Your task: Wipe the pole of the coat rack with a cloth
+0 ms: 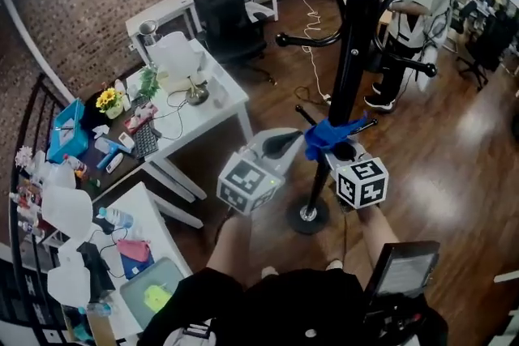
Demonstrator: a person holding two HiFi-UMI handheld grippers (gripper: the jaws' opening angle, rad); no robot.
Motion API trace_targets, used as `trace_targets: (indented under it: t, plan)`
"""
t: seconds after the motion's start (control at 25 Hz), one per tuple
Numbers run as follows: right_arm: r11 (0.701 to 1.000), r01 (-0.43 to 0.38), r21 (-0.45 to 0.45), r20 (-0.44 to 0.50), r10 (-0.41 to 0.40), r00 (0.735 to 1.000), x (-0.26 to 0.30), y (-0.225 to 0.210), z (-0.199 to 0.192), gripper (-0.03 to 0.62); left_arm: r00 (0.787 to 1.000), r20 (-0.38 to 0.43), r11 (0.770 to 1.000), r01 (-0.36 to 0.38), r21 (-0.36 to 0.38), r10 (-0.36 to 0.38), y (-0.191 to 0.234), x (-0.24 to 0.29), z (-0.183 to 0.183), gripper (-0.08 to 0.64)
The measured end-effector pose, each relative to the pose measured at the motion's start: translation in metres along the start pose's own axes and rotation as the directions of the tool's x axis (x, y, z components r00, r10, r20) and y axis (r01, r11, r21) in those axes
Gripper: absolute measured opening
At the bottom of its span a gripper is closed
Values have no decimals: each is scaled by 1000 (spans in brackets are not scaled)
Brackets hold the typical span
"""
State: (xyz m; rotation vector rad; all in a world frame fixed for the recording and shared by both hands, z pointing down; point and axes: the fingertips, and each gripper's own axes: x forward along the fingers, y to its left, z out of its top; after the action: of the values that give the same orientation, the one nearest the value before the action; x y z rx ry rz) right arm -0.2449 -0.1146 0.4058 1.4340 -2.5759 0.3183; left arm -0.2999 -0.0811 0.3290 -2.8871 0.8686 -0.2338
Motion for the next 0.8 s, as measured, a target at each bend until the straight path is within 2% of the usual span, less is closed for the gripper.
trace_targets:
  t: [0.08,0.16,0.32,0.44,0.52,0.64,0.8]
  plan:
    - [999,13,48,-73,-10,997,-2,-2,-23,71,999,4,999,36,-11,-36,-7,2,-2,2]
    - [994,3,113,-86,7,996,-10,-2,-28,71,998,10,998,56,-18,-56,-13,6,0,2]
    - [976,-97,194,-91,116,989,-36,18,-21,71,998,4,998,58,-19,-58,-21,9,8,2]
    - [969,-144,200,-94,165,982,-43,29,-18,71,999,-1,999,43,-21,-43,-23,8,11,2]
    - [975,-118,186,-92,137,986,-32,21,-19,71,999,2,999,39,-21,-39,-22,9,12,2]
    - [993,-20,119,-64,28,998,-15,0,-20,71,998,-8,998,58,-21,-58,-19,10,7,2]
    - [997,65,42,81,-68,994,-17,-7,18,71,996,-16,996,88,-12,-88,-7,6,5,3]
